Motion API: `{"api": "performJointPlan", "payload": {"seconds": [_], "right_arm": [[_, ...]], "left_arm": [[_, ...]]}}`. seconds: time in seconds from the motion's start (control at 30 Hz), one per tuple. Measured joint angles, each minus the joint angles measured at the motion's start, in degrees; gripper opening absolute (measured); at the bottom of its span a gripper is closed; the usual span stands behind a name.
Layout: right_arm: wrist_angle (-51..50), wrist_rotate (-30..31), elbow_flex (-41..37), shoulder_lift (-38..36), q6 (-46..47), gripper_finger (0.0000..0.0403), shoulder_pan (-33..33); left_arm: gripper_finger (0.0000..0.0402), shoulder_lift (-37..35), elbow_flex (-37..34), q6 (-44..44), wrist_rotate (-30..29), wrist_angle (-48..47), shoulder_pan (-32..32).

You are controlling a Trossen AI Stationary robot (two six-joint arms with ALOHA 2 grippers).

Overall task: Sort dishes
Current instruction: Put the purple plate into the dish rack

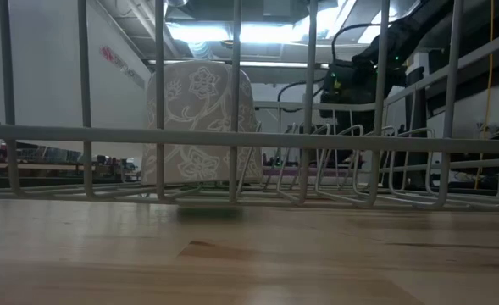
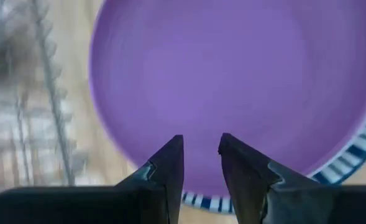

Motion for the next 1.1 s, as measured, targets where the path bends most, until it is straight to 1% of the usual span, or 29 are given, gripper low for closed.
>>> {"api": "performJointPlan", "payload": {"seconds": [0.13, 0.27, 0.33, 0.4, 0.53, 0.73, 1.1], "right_arm": [[-4.8, 1.0, 0.0, 0.0, -7.6, 0.0111, 1.6], [-7.0, 1.6, 0.0, 0.0, -15.1, 0.0111, 4.7], [-7.0, 2.9, 0.0, 0.0, -17.6, 0.0111, 6.6], [-6.7, 5.5, 0.0, 0.0, -19.6, 0.0111, 8.5], [-5.6, 12.4, 0.0, 0.0, -22.0, 0.0111, 12.1], [-4.6, 16.8, 0.0, 0.0, -24.9, 0.0111, 15.8], [-4.1, 17.5, 0.0, 0.0, -25.0, 0.0111, 16.4]], "left_arm": [[0.0155, 0.0, 0.0, 0.0, 0.0, 0.0, 0.0], [0.0155, 0.0, 0.0, 0.0, 0.0, 0.0, 0.0], [0.0155, 0.0, 0.0, 0.0, 0.0, 0.0, 0.0], [0.0155, 0.0, 0.0, 0.0, 0.0, 0.0, 0.0], [0.0155, 0.0, 0.0, 0.0, 0.0, 0.0, 0.0], [0.0155, 0.0, 0.0, 0.0, 0.0, 0.0, 0.0], [0.0155, 0.0, 0.0, 0.0, 0.0, 0.0, 0.0]]}}
